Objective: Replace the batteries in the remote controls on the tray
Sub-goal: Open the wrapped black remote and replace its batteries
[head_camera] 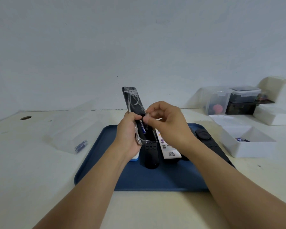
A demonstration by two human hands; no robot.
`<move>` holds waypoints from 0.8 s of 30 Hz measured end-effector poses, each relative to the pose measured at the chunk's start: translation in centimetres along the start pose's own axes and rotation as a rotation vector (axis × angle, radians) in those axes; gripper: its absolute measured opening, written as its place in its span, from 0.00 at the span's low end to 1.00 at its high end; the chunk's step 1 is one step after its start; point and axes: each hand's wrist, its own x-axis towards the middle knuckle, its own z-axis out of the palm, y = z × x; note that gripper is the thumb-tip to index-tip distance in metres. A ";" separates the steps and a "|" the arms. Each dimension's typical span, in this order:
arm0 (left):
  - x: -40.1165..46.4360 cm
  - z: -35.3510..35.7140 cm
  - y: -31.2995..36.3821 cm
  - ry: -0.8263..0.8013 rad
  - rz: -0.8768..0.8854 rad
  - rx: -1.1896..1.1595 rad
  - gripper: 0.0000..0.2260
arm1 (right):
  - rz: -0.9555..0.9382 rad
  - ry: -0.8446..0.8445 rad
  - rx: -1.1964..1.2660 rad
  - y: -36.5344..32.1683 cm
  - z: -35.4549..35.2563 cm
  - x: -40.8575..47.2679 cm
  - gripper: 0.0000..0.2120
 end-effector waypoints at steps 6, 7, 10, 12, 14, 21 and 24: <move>0.5 0.0 0.2 0.030 0.166 -0.016 0.13 | 0.738 0.249 0.843 0.2 -1.9 1.1 0.13; 0.6 -0.1 0.2 0.010 0.175 -0.009 0.14 | 0.793 0.231 0.742 0.5 -2.1 1.1 0.13; 0.4 -0.1 0.2 -0.068 0.178 -0.047 0.18 | 0.754 0.100 0.370 0.8 -1.7 1.0 0.10; 0.1 0.2 0.3 -0.111 0.183 -0.096 0.17 | 0.678 -0.044 0.250 0.3 -1.3 0.8 0.16; -0.3 0.5 0.6 -0.131 0.194 -0.136 0.16 | 0.594 -0.133 0.278 -0.1 -0.9 0.6 0.17; -1.0 0.4 2.6 -0.077 0.156 -0.201 0.16 | 0.435 0.274 0.625 0.2 -2.8 1.6 0.12; -1.8 0.1 3.5 -0.102 0.028 -0.049 0.25 | 0.363 0.495 0.666 0.4 -4.7 2.2 0.15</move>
